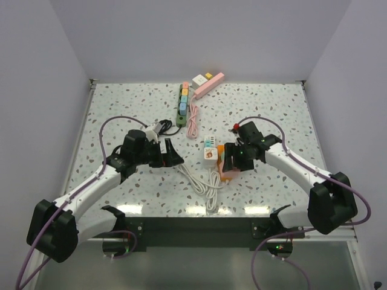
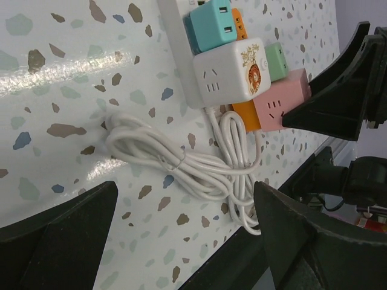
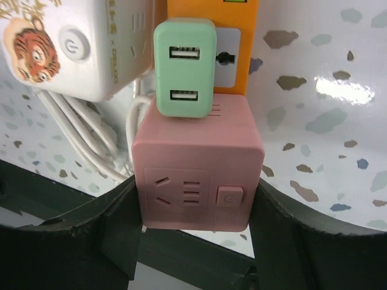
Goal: Pull the plug off the socket
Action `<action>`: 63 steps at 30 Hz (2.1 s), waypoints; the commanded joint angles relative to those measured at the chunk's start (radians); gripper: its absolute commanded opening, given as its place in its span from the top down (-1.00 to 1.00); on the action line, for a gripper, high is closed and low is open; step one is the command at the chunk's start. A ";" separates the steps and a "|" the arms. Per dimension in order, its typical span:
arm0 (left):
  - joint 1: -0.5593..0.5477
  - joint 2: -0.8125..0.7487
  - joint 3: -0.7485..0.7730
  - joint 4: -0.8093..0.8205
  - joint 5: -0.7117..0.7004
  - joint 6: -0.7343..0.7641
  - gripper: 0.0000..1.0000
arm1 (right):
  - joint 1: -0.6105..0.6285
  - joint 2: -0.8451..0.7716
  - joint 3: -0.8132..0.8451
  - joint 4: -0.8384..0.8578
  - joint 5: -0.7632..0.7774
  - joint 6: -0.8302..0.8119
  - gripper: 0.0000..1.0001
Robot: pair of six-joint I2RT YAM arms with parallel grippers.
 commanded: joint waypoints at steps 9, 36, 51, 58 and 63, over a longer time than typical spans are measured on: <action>-0.055 0.079 0.096 0.037 -0.041 0.002 -0.99 | 0.010 -0.264 0.097 0.131 -0.177 0.257 1.00; -0.340 0.591 0.278 0.140 -0.207 -0.003 -0.04 | 0.012 -0.663 0.066 -0.265 -0.249 0.368 1.00; -0.355 0.953 0.535 0.392 -0.228 -0.314 -0.50 | 0.010 -0.602 0.032 -0.153 -0.145 0.386 1.00; -0.242 1.136 0.757 0.352 -0.276 -0.330 -0.45 | 0.009 -0.594 0.051 -0.144 -0.100 0.372 1.00; -0.115 1.287 1.006 0.277 -0.270 -0.317 -0.45 | 0.008 -0.606 0.049 -0.137 -0.068 0.378 1.00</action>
